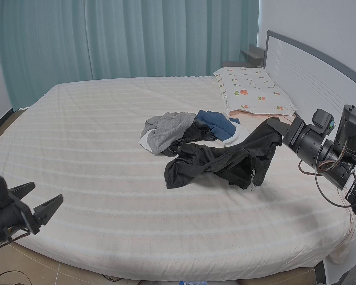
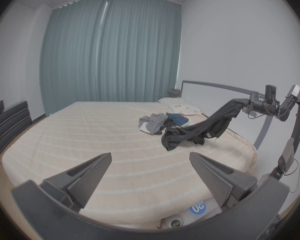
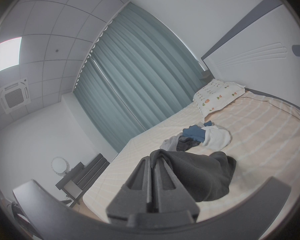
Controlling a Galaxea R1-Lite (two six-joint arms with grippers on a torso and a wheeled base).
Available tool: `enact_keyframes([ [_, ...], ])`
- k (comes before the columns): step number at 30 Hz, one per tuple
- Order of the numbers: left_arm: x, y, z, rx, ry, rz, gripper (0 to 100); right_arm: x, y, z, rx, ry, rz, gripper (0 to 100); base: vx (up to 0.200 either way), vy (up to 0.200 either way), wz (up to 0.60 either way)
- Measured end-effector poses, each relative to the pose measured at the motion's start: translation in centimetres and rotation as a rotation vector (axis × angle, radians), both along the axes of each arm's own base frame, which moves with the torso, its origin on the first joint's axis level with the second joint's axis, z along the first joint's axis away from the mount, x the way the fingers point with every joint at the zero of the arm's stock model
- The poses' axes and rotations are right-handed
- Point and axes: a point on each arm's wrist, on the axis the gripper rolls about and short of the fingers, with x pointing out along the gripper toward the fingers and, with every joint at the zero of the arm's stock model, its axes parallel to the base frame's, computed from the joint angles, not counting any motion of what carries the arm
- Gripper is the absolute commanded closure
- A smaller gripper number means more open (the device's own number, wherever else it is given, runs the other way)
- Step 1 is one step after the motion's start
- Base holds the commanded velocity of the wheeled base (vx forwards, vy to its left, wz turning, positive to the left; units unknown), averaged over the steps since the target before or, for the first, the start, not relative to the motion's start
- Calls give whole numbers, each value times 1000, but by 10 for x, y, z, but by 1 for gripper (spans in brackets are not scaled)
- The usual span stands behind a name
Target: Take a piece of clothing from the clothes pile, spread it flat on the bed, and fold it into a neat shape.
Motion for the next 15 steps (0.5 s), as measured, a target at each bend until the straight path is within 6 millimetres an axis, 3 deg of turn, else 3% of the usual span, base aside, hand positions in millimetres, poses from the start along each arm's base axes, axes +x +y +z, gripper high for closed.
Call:
enact_keyframes([
  [9, 80, -39, -24, -5, 154, -99, 0, -2, 2, 25, 44, -85, 11, 100, 0, 0, 0],
  [15, 128, -93, -53, -31, 236, -165, 0, -6, 9, 39, 65, -133, 37, 100, 0, 0, 0],
])
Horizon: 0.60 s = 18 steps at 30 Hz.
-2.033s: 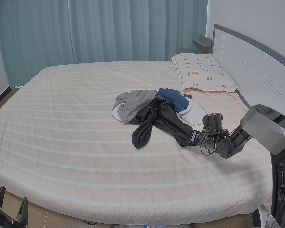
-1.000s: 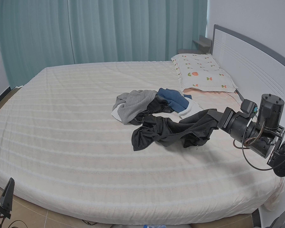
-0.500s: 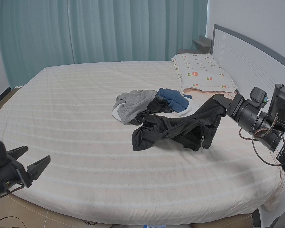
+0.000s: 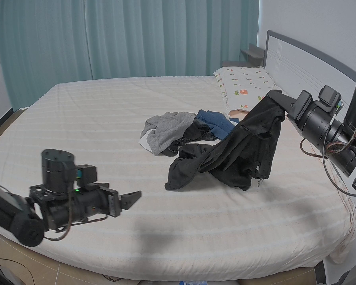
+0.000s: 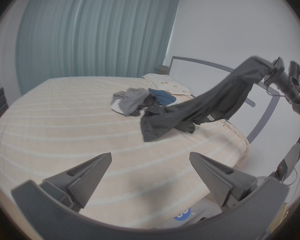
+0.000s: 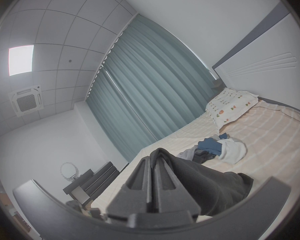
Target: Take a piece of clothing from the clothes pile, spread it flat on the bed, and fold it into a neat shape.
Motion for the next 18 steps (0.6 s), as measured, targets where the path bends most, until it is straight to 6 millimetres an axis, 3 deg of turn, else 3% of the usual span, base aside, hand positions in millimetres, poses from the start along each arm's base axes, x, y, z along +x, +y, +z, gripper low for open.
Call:
enact_keyframes([
  [4, 18, -42, -19, -18, 27, -59, 0, -3, 5, 8, 12, -27, 19, 100, 0, 0, 0],
  [8, 33, -69, -36, -18, 49, -86, 0, -5, 7, 13, 21, -43, 32, 100, 0, 0, 0],
  [18, 66, -102, -73, -43, 85, -83, 0, -8, 10, 16, 29, -56, 48, 100, 0, 0, 0],
])
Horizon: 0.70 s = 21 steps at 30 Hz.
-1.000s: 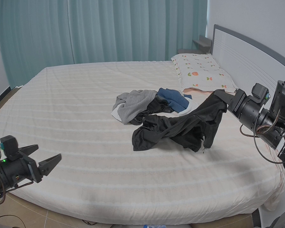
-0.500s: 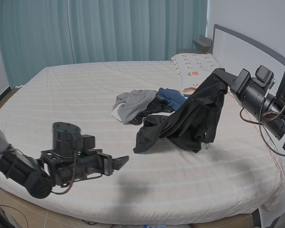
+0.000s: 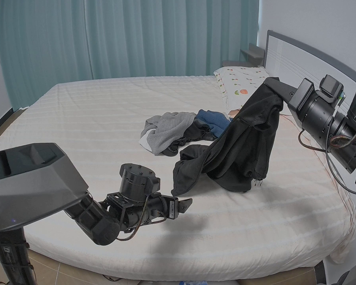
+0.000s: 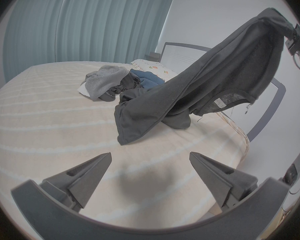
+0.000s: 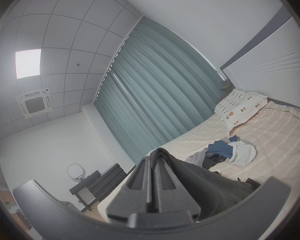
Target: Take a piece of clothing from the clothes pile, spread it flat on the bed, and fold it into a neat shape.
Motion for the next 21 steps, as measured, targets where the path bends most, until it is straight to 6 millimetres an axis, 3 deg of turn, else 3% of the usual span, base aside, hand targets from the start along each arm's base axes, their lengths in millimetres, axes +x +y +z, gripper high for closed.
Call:
enact_keyframes([
  [10, 32, -24, -35, -10, -6, 2, 0, 0, 1, 2, 2, -6, 5, 100, 0, 0, 0],
  [21, 78, -48, -59, -32, -91, 109, 0, -1, 0, 4, 7, -12, 11, 100, 0, 0, 0],
])
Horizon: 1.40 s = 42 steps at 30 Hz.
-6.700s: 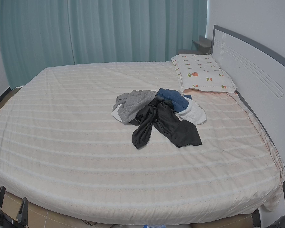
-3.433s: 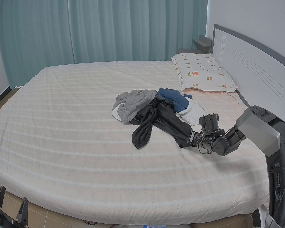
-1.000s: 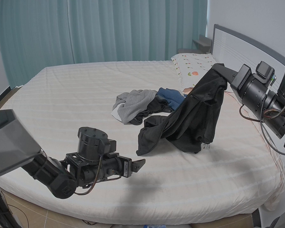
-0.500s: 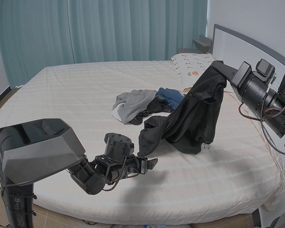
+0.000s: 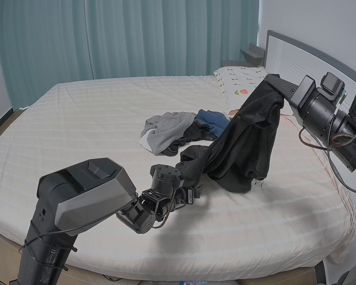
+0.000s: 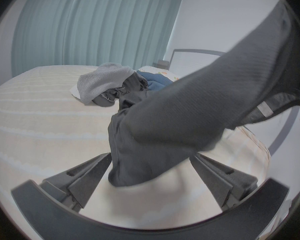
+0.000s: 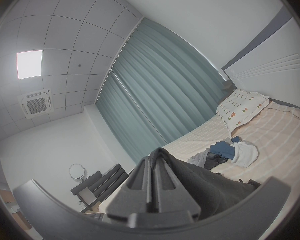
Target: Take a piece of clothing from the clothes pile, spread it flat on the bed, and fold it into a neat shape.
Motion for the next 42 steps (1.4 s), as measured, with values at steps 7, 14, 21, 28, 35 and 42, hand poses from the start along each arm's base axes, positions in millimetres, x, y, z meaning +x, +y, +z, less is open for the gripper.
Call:
enact_keyframes([
  [7, 25, -10, -13, -50, -40, 123, 100, 0, -1, -2, -2, 8, -1, 100, 0, 0, 0],
  [14, 20, -2, -11, -107, 4, 214, 100, 6, -6, -9, -19, 34, -25, 100, 0, 0, 0],
  [21, -2, 16, 60, -171, -8, 236, 100, 24, -5, -21, -37, 64, -63, 100, 0, 0, 0],
  [28, -21, 37, 153, -283, -87, 236, 100, 47, -2, 16, 47, -69, -142, 100, 0, 0, 0],
  [35, -39, 57, 207, -372, -155, 241, 100, 57, -6, 45, 111, -166, -184, 100, 0, 0, 0],
  [42, -56, 69, 203, -404, -97, 246, 100, 62, -10, -4, 48, -16, -187, 100, 0, 0, 0],
])
